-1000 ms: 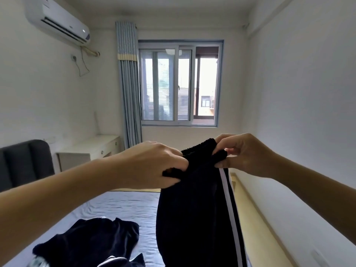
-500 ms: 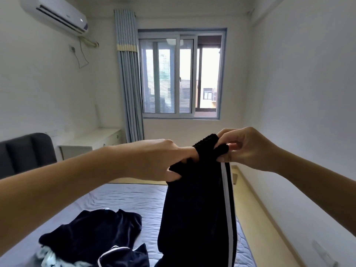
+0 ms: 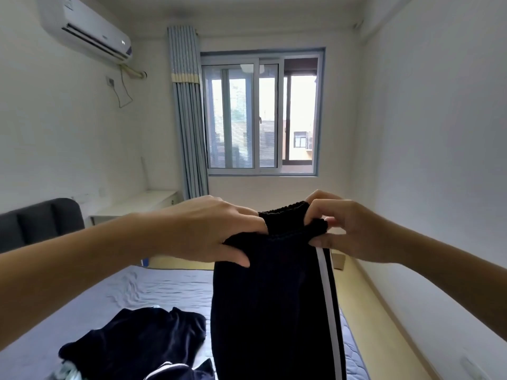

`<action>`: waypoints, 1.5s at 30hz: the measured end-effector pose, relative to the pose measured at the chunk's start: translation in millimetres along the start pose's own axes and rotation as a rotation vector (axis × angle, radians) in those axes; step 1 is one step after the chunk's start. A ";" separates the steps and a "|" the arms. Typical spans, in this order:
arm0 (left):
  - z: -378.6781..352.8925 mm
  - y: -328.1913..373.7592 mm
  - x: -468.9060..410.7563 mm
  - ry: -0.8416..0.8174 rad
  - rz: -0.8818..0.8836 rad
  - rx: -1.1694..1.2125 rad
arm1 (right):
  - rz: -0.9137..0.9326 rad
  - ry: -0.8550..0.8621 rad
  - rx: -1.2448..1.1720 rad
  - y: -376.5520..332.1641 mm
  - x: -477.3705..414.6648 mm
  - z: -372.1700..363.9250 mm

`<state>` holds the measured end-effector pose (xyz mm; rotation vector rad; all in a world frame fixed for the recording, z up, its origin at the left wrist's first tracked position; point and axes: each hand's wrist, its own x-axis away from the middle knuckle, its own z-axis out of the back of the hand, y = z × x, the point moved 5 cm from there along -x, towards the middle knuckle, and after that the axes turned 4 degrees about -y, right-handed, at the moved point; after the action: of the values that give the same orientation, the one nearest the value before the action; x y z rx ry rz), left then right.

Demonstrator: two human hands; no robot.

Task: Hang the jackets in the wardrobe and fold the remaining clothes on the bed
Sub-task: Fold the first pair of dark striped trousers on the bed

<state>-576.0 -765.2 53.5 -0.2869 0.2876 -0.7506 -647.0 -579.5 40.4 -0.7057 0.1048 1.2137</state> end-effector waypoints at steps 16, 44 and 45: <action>12.8 -20.9 11.4 -0.005 0.090 0.150 | 0.229 -0.219 0.494 -29.9 -7.6 -15.5; 3.2 -78.9 60.6 0.078 0.176 0.147 | -0.032 -0.331 0.315 -16.0 -27.7 2.9; 4.3 -78.0 59.5 0.103 0.165 0.149 | -0.039 -0.330 0.362 -16.1 -30.0 7.1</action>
<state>-581.7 -860.6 76.1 -0.0828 0.3465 -0.6212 -646.1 -602.9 66.1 -0.1872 0.0342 1.2171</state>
